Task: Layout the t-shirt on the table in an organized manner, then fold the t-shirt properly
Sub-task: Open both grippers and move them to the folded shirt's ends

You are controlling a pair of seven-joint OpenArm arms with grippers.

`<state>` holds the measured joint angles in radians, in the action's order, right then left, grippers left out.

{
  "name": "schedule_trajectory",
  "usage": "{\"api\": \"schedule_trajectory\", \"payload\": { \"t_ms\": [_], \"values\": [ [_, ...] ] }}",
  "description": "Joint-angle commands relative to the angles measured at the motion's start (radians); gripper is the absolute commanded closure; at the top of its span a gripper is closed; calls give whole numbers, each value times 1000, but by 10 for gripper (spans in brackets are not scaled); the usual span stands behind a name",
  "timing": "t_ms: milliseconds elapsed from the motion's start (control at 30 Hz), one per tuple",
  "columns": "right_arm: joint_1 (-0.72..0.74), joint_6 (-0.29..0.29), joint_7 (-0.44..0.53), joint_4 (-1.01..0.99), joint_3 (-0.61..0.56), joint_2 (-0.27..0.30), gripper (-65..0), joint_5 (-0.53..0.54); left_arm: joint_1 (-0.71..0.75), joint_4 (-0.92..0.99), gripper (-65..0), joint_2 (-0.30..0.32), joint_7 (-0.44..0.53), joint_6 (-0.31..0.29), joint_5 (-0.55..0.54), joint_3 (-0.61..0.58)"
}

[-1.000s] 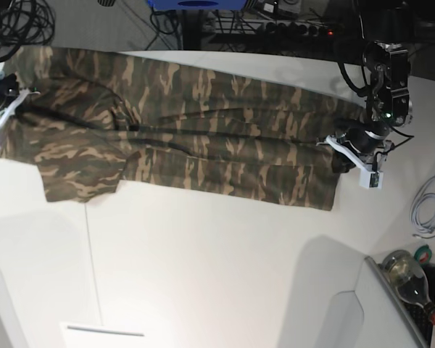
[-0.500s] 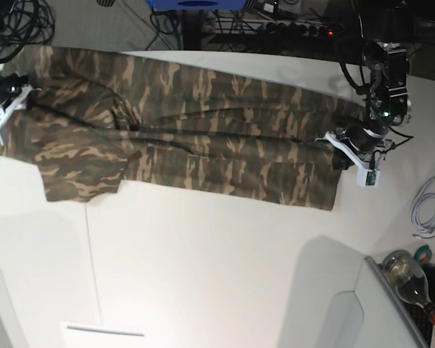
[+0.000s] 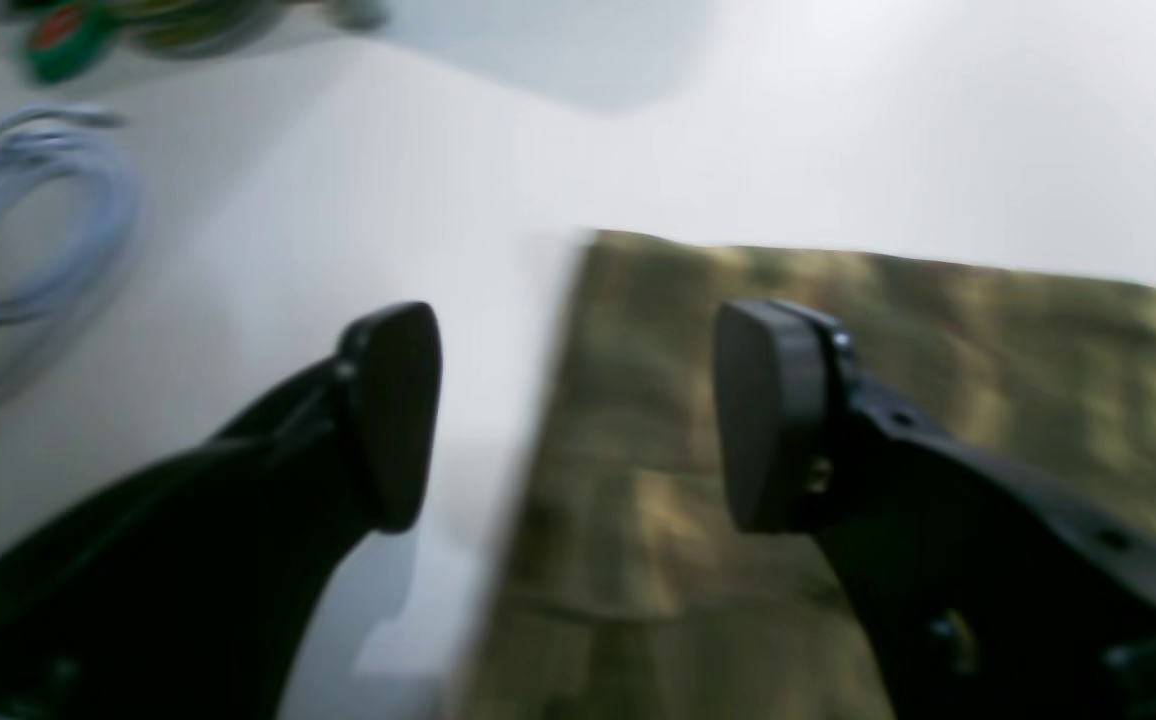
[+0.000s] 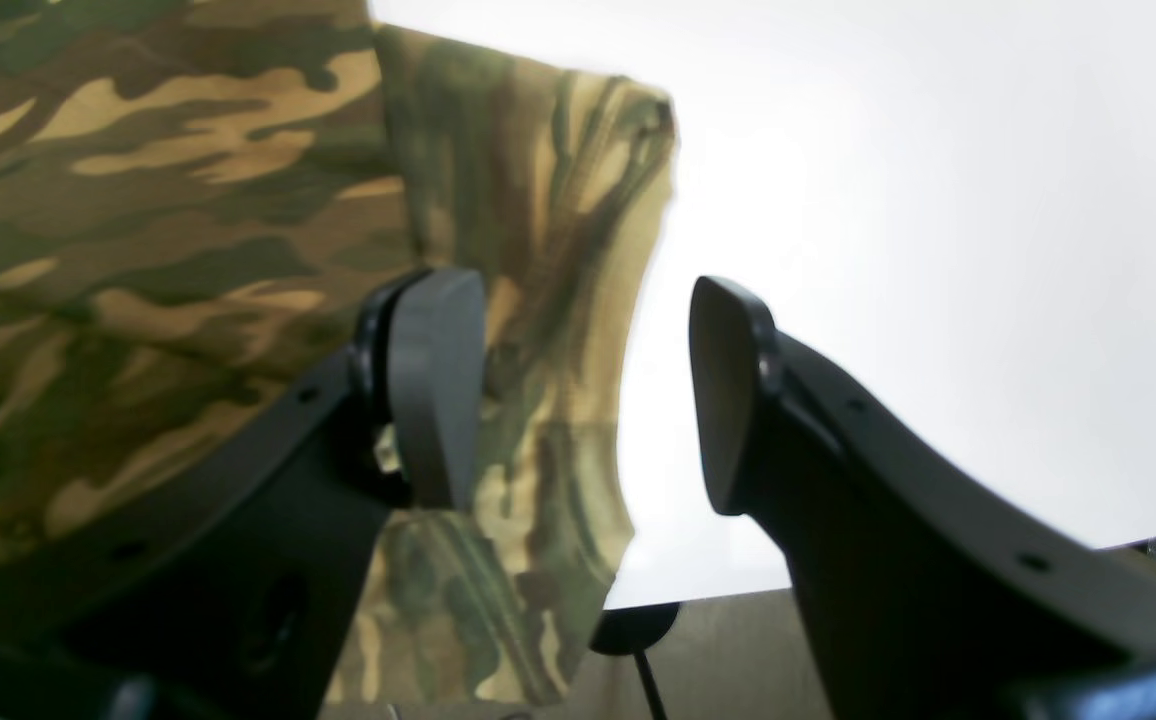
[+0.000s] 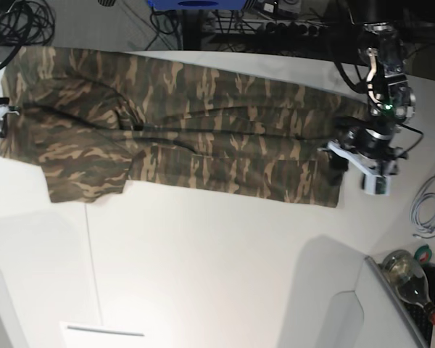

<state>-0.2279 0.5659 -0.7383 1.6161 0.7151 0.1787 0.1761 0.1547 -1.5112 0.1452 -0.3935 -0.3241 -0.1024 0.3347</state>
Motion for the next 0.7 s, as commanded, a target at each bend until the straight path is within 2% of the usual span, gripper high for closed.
{"api": "schedule_trajectory", "payload": {
  "t_ms": [0,33,67,100,133,167,233,400,567,667],
  "values": [
    [28,-1,32,-3,4,17,-281,12,-13,27,-313,0,12,-2,3,-18],
    [43,-1,44,-33,2,17,-228,12,-24,68,-221,-2,14,0,3,-33],
    [65,-1,58,-69,2,17,-150,12,-39,111,-94,-5,14,0,3,-42],
    [83,-1,69,-104,2,20,-72,12,-51,153,0,-6,14,1,3,-46],
    [98,-1,79,-141,2,23,-9,12,-63,189,0,-6,15,1,3,-42],
    [118,1,92,-179,2,25,0,12,-76,225,0,-6,15,1,3,-42],
    [147,1,116,-251,2,34,-20,12,-80,263,0,0,23,3,3,-41],
    [224,3,171,-422,1,69,-2,12,-48,288,0,3,120,3,3,5],
    [316,1,219,-659,1,120,-2,10,-42,349,0,14,121,3,3,39],
    [333,1,245,-699,1,129,-2,10,-39,363,0,14,121,3,3,73]
  ]
}}
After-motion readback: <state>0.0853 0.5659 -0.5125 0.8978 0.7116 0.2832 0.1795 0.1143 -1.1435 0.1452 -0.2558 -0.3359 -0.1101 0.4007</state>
